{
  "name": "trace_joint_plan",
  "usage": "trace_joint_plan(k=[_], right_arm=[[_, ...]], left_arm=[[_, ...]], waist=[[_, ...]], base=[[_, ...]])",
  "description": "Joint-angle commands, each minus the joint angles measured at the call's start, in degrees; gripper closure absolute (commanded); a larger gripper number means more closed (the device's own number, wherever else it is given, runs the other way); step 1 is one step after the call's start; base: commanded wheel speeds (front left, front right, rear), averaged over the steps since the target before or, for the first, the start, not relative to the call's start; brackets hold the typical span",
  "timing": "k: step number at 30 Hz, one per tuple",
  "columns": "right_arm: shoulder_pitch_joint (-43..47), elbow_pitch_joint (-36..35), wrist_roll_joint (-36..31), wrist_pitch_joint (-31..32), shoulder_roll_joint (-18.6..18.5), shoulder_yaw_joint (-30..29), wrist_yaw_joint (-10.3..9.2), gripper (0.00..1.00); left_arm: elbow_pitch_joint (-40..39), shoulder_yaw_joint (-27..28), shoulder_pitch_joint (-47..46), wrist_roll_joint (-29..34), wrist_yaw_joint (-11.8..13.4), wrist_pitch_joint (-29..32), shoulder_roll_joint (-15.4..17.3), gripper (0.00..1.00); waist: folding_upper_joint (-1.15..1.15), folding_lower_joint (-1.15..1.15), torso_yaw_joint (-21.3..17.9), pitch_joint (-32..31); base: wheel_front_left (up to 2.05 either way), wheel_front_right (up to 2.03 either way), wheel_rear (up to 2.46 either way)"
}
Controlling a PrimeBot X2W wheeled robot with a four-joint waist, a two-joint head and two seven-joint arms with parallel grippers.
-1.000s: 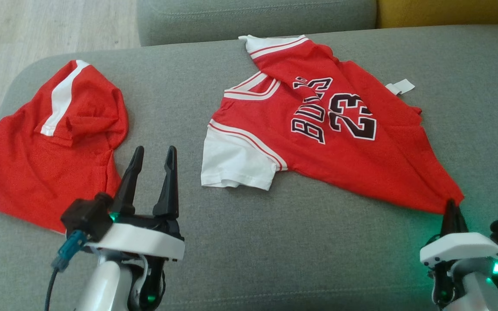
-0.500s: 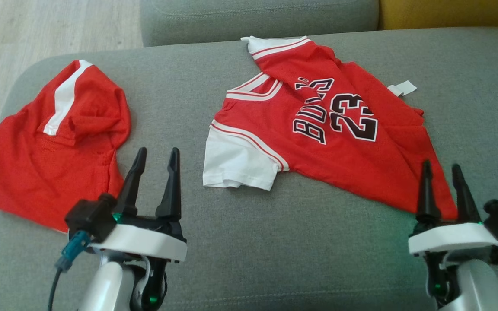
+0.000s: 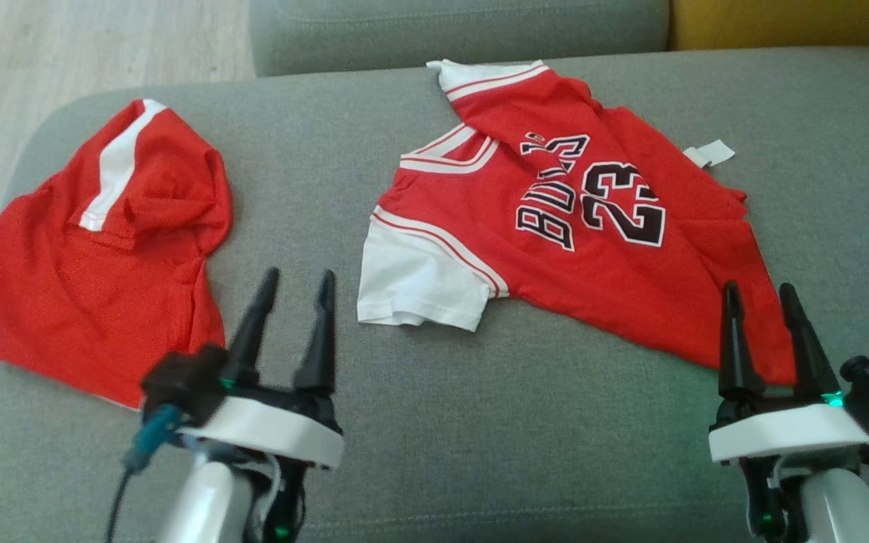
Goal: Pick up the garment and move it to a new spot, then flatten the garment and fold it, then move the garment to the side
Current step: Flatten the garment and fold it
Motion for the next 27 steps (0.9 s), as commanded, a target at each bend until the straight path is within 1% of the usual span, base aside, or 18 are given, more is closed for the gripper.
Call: trace_joint_plan(k=[1,3,5,9,12,15,18,19,27], right_arm=[[-1.22,-2.52,-0.14,0.23,-0.31,0.94,0.43,0.0],[-1.36,-3.19,-0.32,0.48,-0.31,0.64,0.43,0.0],[-1.57,-3.85,-0.5,0.72,-0.31,0.5,0.43,0.0],[-2.29,-5.07,-0.53,0.98,-0.31,0.59,0.43,0.0],[-2.6,-5.73,-0.45,1.05,-0.31,0.69,0.43,0.0],[-2.77,-6.07,-0.34,0.97,-0.31,0.65,0.43,0.0],[-2.91,-6.14,-0.05,0.8,-0.31,0.58,0.43,0.0],[-2.91,-6.14,-0.05,0.8,-0.31,0.58,0.43,0.0],[-3.21,-6.15,0.46,0.33,-0.31,1.13,0.43,0.0]], left_arm=[[-0.44,0.54,-2.97,0.62,-0.61,-0.34,0.38,0.0],[1.57,-1.15,-4.54,1.08,-1.07,-0.34,0.38,0.0],[5.53,-3.08,-6.47,2.14,-1.11,-0.26,0.38,0.0],[15.14,-4.27,-12.04,3.94,1.13,2.95,0.42,0.0],[21.31,-4.27,-15.93,4.85,2.26,4.52,0.54,0.0],[26.48,-4.45,-18.7,5.57,2.86,5.22,0.84,0.0],[30.35,-4.58,-20.5,5.79,2.92,4.8,0.99,0.0],[30.35,-4.58,-20.5,5.79,2.92,4.8,0.99,0.0],[37.79,-4.96,-23.37,5.84,2.58,3.0,1.34,0.0]], waist=[[0.0,0.0,-0.39,0.71],[0.0,0.0,-0.75,1.51],[0.0,0.0,-1.21,2.44],[0.0,0.0,-2.37,4.41],[0.0,0.0,-3.32,5.56],[0.0,0.0,-4.18,6.31],[0.0,0.0,-4.87,6.75],[0.0,0.0,-4.87,6.75],[0.0,0.0,-6.24,7.4]], base=[[0.0,0.0,0.0],[0.0,0.0,0.0],[0.0,0.0,0.0],[0.0,0.0,0.0],[0.0,0.0,0.0],[0.0,0.0,0.0],[0.0,0.0,0.0],[0.0,0.0,0.0],[0.0,0.0,0.0]])
